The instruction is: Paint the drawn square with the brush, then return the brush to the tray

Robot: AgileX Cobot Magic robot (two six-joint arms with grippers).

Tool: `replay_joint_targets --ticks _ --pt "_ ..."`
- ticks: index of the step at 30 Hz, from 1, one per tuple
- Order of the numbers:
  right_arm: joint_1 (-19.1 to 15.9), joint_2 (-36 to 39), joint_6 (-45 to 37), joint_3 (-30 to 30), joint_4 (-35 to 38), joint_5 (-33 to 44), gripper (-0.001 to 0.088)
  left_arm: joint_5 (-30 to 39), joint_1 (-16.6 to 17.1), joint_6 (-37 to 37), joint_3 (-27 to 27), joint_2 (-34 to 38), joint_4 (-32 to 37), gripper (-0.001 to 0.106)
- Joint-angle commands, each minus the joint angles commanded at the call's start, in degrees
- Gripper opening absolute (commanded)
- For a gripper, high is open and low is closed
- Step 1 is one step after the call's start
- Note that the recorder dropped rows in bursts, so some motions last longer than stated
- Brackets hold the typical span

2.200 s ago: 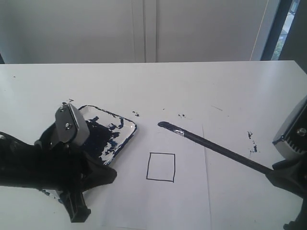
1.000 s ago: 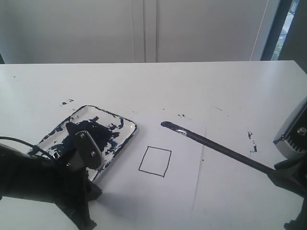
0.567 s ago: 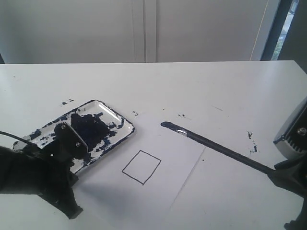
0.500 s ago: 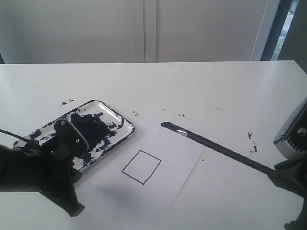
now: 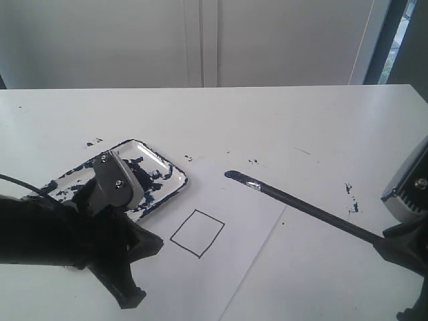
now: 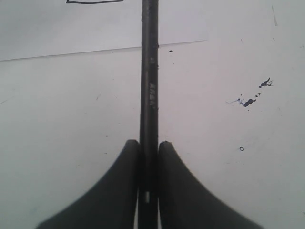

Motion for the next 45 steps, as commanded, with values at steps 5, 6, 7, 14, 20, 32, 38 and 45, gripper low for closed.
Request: replay_joint_targets --ticks 5,6,7,14,20,32,38,45 --pt "0.0 0.0 0.0 0.0 0.0 0.0 0.0 1.18 0.0 -0.11 -0.49 2.78 0.0 0.0" --pt "0.0 0.0 0.0 0.0 0.0 0.0 0.0 1.51 0.0 -0.54 -0.18 3.0 0.0 0.0" --pt "0.0 0.0 0.0 0.0 0.0 0.0 0.0 1.95 0.0 -1.18 0.26 3.13 0.0 0.0" --pt "0.0 0.0 0.0 0.0 0.0 -0.47 0.0 1.85 0.0 -1.2 4.14 3.23 0.0 0.0" --pt "0.0 0.0 0.0 0.0 0.11 -0.35 0.0 -0.4 0.0 -1.32 4.14 3.23 0.0 0.0" --pt "0.0 0.0 0.0 0.0 0.11 -0.24 0.0 -3.02 0.0 -1.54 6.99 3.23 0.0 0.0" --pt "0.0 0.0 0.0 0.0 0.11 -0.24 0.0 -3.56 0.0 -2.96 8.14 3.23 0.0 0.0" --pt "0.0 0.0 0.0 0.0 0.11 -0.35 0.0 -4.76 0.0 -4.01 10.05 3.23 0.0 0.0"
